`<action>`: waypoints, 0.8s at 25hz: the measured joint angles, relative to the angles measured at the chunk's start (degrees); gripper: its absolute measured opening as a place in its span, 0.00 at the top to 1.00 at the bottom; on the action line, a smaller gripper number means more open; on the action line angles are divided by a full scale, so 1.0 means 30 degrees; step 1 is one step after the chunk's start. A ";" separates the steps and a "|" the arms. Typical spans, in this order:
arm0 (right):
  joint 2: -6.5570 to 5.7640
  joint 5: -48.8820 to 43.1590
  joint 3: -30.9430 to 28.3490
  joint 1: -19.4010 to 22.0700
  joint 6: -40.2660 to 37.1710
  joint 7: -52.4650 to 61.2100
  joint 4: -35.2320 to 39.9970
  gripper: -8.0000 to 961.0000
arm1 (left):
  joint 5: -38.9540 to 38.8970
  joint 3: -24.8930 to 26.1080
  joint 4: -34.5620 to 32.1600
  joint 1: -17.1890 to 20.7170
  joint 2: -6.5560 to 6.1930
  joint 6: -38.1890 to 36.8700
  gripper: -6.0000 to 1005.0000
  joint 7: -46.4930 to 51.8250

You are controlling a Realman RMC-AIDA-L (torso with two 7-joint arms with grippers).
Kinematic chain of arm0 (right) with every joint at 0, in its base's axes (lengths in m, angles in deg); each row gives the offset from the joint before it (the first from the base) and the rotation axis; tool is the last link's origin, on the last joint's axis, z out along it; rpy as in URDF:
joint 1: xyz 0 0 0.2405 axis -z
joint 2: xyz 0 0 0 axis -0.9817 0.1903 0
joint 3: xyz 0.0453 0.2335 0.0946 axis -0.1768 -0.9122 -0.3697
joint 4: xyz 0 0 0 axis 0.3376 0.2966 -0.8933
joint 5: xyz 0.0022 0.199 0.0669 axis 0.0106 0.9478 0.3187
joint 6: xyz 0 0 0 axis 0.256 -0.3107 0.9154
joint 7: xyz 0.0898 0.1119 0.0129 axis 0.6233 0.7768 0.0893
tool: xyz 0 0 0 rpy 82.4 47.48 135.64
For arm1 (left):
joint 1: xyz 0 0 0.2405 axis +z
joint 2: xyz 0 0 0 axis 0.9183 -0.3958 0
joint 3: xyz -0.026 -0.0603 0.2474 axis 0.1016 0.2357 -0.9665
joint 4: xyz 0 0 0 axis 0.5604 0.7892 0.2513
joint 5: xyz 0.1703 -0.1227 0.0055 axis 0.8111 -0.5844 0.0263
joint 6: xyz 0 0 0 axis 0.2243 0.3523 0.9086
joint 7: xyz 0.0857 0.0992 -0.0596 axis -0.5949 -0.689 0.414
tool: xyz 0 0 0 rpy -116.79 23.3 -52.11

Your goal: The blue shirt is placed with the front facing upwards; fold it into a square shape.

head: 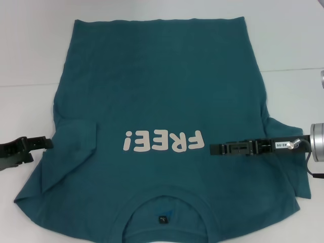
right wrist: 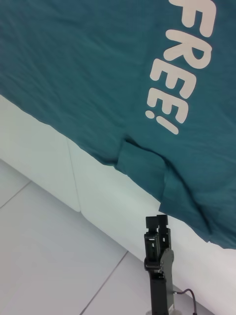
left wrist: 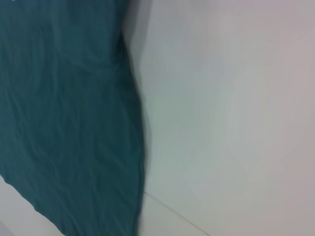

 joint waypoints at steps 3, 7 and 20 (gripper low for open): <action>0.0001 0.0000 -0.0016 0.0011 -0.0017 0.0001 0.0000 0.08 | 0.0017 0.0009 0.0368 -0.0064 -0.0017 0.0149 0.24 0.0007; 0.0000 0.0000 -0.0014 0.0050 -0.0035 0.0000 -0.0001 0.09 | 0.0013 -0.0120 0.0796 -0.0227 -0.0027 -0.0355 0.24 0.0013; -0.0061 -0.0001 -0.0057 0.0082 -0.0017 0.0000 0.0000 0.09 | -0.1655 0.1400 -0.1220 0.0610 -0.0038 -0.7414 0.24 -0.1599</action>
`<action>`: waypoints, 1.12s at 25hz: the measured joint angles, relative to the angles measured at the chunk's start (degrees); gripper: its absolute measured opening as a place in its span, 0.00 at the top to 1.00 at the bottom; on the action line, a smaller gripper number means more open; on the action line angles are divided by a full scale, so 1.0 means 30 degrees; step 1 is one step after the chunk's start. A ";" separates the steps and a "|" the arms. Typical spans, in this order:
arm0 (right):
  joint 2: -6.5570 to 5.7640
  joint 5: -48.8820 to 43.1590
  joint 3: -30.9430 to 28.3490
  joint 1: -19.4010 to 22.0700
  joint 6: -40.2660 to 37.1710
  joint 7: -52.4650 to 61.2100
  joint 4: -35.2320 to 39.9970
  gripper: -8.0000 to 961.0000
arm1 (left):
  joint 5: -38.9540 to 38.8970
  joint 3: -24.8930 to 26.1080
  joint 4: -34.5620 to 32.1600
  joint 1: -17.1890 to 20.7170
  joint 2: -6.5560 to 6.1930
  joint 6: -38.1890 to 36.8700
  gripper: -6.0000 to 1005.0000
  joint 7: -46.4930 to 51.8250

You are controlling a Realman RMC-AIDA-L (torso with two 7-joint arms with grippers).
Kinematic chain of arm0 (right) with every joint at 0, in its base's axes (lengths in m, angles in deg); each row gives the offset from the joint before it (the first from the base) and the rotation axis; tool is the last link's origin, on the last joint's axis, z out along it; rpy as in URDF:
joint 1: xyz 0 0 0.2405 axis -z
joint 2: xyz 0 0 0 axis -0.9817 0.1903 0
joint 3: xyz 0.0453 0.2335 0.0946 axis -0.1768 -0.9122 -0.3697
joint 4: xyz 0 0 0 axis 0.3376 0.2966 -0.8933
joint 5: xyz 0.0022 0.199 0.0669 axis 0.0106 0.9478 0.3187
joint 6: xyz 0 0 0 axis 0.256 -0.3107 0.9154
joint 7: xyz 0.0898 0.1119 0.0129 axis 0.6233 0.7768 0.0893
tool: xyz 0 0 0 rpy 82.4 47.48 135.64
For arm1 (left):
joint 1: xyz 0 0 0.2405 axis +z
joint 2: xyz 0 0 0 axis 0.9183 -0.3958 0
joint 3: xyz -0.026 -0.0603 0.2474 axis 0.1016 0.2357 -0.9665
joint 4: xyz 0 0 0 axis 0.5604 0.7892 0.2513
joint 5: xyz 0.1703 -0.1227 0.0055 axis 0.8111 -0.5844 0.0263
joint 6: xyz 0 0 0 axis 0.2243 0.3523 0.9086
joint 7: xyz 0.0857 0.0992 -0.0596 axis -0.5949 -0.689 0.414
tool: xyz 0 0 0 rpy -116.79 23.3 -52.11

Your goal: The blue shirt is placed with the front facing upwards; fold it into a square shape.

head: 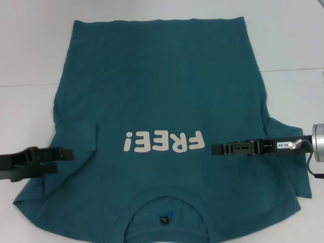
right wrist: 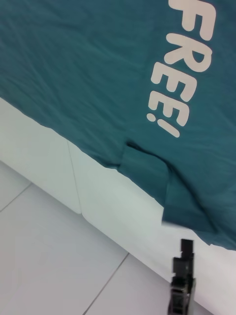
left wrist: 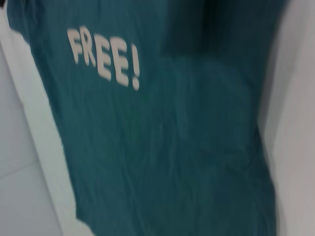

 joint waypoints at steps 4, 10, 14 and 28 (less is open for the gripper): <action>0.0000 0.0000 0.0061 -0.0004 0.0020 0.0000 -0.0053 0.09 | -0.0148 0.1219 -0.0634 0.0489 0.0069 -0.0130 0.25 -0.0043; -0.0017 0.0000 0.0051 -0.0022 0.0029 0.0000 -0.0217 0.09 | -0.0144 0.1368 -0.0546 0.0504 0.0135 0.0558 0.25 -0.0298; -0.0023 0.0001 0.0021 -0.0027 0.0027 -0.0008 -0.0218 0.09 | -0.0028 0.0418 0.0052 0.0336 0.0398 0.2953 0.25 0.0253; -0.0057 0.0015 -0.0042 -0.0024 0.0027 -0.0029 -0.0206 0.10 | -0.0141 0.0294 0.1549 0.0035 0.0430 0.6292 0.25 0.0619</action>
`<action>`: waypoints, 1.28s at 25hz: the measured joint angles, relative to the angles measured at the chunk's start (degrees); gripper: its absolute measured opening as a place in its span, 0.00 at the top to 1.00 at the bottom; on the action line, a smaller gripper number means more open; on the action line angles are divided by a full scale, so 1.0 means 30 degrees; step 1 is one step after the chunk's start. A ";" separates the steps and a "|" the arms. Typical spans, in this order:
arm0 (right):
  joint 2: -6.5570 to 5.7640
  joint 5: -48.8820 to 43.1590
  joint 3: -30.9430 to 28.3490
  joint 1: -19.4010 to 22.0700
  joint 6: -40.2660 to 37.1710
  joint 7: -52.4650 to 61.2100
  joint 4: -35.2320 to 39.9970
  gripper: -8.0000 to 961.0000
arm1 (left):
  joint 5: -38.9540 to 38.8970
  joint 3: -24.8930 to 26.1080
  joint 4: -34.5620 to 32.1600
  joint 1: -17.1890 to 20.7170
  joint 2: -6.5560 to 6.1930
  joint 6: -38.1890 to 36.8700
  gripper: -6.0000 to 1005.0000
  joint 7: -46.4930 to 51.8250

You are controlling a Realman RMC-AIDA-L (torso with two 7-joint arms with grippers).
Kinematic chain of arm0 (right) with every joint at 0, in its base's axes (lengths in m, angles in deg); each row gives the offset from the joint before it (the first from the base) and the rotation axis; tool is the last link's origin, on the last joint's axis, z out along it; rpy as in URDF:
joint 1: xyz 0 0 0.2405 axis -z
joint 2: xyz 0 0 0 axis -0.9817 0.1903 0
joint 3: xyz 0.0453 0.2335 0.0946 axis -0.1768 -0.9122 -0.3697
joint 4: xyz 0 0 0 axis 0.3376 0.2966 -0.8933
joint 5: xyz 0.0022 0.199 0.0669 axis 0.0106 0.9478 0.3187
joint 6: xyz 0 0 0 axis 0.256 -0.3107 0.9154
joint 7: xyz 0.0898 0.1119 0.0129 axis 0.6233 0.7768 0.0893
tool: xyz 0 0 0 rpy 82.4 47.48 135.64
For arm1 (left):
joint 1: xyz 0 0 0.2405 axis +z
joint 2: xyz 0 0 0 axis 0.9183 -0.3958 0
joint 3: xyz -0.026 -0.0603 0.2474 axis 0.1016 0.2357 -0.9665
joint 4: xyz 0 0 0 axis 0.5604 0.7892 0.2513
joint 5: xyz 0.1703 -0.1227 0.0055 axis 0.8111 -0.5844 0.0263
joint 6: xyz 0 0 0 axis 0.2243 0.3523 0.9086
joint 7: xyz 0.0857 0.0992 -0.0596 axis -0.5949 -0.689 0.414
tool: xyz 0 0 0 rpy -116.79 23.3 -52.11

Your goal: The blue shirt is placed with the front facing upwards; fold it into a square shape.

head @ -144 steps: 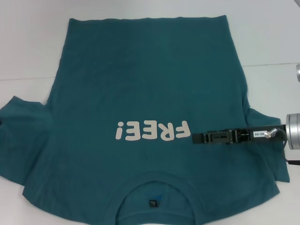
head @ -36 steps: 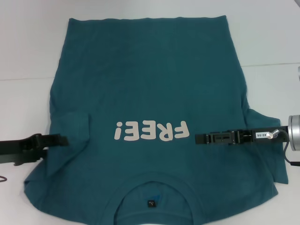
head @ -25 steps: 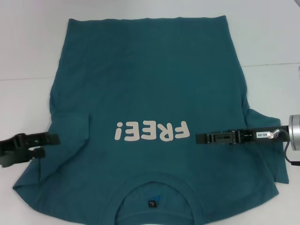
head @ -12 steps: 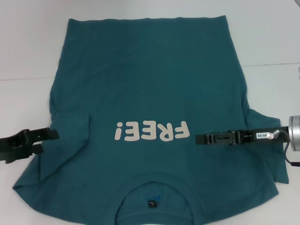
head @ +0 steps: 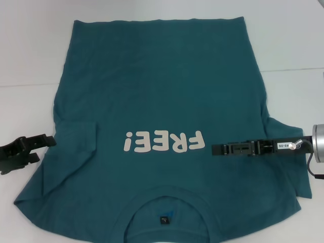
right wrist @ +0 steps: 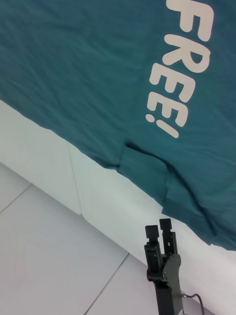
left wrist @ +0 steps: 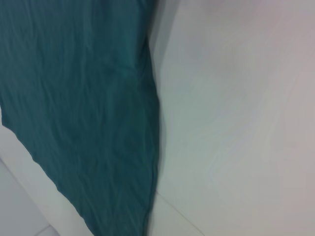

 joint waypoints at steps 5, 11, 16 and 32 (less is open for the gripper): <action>0.0001 -0.0001 0.0019 -0.0109 0.0004 -0.0017 0.0001 0.10 | 0.0119 -0.0181 0.0207 0.0030 -0.0016 0.0189 0.25 0.0010; 0.0021 -0.0004 0.0041 -0.0118 0.0024 -0.0018 -0.0010 0.10 | 0.0327 -0.0548 0.0820 -0.0149 -0.0016 0.0208 0.25 -0.0046; 0.0030 -0.0012 0.0005 -0.0026 0.0055 -0.0067 -0.0022 0.10 | 0.0375 -0.0903 0.0890 -0.0164 -0.0009 -0.0223 0.25 -0.0007; 0.0030 -0.0015 -0.0005 0.0052 0.0093 -0.0092 -0.0029 0.10 | -0.1131 -0.0628 -0.0909 0.0426 0.0066 -0.6855 0.25 -0.1977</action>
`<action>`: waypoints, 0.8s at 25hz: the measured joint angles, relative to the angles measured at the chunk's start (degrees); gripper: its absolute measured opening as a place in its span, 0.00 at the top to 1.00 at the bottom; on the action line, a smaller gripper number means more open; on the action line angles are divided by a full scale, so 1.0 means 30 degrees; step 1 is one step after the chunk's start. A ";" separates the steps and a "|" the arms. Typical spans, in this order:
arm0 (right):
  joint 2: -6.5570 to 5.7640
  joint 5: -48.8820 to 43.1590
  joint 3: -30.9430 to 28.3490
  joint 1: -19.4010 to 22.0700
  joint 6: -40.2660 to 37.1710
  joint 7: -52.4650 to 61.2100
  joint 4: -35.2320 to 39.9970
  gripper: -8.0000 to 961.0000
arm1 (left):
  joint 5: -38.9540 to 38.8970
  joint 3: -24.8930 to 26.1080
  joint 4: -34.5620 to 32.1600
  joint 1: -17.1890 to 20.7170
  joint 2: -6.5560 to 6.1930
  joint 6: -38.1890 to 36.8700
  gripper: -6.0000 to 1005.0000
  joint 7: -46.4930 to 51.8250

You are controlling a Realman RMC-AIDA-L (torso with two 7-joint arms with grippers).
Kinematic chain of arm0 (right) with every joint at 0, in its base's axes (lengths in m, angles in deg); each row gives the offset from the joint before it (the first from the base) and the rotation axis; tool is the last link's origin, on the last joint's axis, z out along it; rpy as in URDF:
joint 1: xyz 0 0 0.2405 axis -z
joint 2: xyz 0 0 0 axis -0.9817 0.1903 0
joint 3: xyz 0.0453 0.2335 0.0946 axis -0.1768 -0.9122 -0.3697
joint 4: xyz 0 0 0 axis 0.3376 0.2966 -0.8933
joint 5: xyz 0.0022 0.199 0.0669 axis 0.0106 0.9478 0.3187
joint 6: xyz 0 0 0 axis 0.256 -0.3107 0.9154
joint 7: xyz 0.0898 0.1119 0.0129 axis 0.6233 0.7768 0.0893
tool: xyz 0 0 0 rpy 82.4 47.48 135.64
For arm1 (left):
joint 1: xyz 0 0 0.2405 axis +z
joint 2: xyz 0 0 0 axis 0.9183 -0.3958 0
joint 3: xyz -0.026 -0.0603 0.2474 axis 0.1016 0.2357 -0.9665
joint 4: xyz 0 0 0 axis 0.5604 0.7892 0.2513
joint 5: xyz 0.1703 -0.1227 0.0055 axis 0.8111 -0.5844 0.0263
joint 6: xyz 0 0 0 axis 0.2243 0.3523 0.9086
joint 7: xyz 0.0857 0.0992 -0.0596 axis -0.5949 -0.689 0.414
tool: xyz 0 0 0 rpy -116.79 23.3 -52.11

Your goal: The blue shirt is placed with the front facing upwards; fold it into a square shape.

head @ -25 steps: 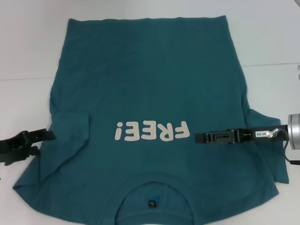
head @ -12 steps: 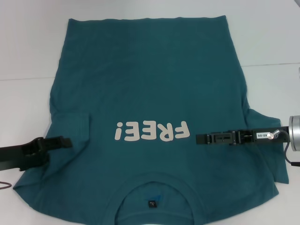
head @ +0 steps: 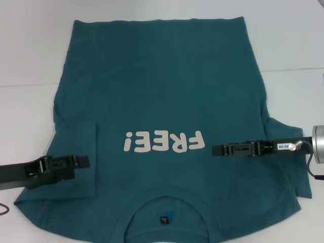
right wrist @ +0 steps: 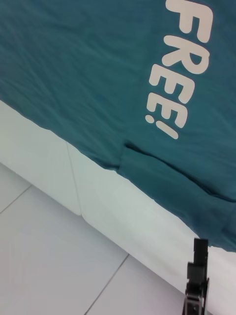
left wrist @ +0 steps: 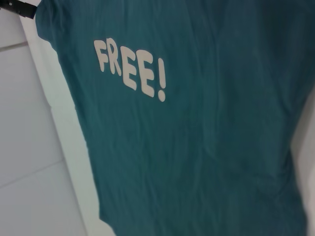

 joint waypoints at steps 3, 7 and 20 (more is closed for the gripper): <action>-0.0011 -0.0001 0.0031 0.0022 0.0180 -0.0008 -0.0023 0.11 | -0.0285 0.0675 0.0036 0.0183 -0.0054 -0.1596 0.25 -0.3511; -0.0046 0.0034 -0.0049 0.0079 0.0299 0.0098 -0.0050 0.11 | -0.0604 0.1275 -0.0012 0.0960 0.0242 -0.3976 0.25 -0.9670; -0.0684 -0.0009 -0.0398 0.0136 0.0653 0.1221 -0.0042 0.11 | -0.1924 0.1320 0.0879 0.1590 0.1205 -0.4955 0.25 -1.2640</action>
